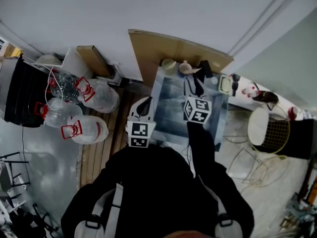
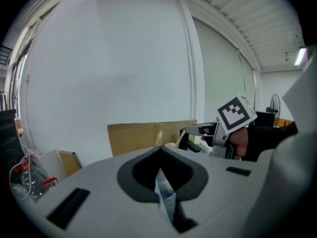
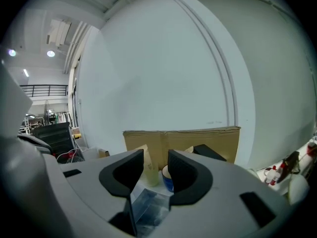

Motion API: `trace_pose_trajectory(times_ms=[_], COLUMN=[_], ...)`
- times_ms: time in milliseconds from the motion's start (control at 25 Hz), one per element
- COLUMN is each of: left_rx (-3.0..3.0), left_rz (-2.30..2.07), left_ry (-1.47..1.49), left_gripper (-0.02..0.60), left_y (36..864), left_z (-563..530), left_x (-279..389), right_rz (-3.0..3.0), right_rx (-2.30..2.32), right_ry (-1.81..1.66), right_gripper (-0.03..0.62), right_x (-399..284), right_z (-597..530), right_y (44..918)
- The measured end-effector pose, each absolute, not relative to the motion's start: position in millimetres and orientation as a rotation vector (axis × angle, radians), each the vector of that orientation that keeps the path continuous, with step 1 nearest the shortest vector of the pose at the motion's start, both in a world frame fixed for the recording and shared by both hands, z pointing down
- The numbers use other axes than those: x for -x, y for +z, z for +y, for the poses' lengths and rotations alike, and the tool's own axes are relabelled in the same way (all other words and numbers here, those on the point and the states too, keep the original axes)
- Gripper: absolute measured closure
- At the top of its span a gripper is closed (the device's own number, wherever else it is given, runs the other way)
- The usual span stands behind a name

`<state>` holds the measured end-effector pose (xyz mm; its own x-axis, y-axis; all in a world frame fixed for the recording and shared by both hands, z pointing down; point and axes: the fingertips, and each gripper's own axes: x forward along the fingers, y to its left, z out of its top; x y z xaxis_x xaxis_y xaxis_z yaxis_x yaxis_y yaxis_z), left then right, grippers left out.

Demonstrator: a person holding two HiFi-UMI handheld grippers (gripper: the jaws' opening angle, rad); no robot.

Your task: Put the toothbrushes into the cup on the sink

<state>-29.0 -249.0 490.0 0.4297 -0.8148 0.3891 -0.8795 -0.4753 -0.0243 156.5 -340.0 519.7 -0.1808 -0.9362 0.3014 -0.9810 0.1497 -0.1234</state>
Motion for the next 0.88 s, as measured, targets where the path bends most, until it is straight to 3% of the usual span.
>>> trace_pose_trajectory(times_ms=[160, 280, 440, 880], left_rx=[-2.518, -2.551, -2.572, -2.607], left_rz=[-1.471, -1.438, -1.430, -1.451], left_ry=[0.484, 0.438, 0.424, 0.374], left_gripper=[0.580, 0.580, 0.580, 0.580], left_y=[485.6, 480.2, 476.5, 466.1], left_z=[-246.0, -242.7, -239.5, -235.5], left_x=[22.4, 14.7, 7.6, -2.2], right_rz=[-2.310, -2.338, -2.370, -2.403], right_rx=[-1.899, -1.896, -1.922, -1.949], right_ry=[0.433, 0.421, 0.394, 0.350], right_gripper=[0.452, 0.544, 0.583, 0.591], right_x=[-152.5, -150.4, -150.6, -147.7], right_z=[-321.4, -307.0, -288.3, -247.7], right_y=[506.5, 497.9, 480.9, 457.4])
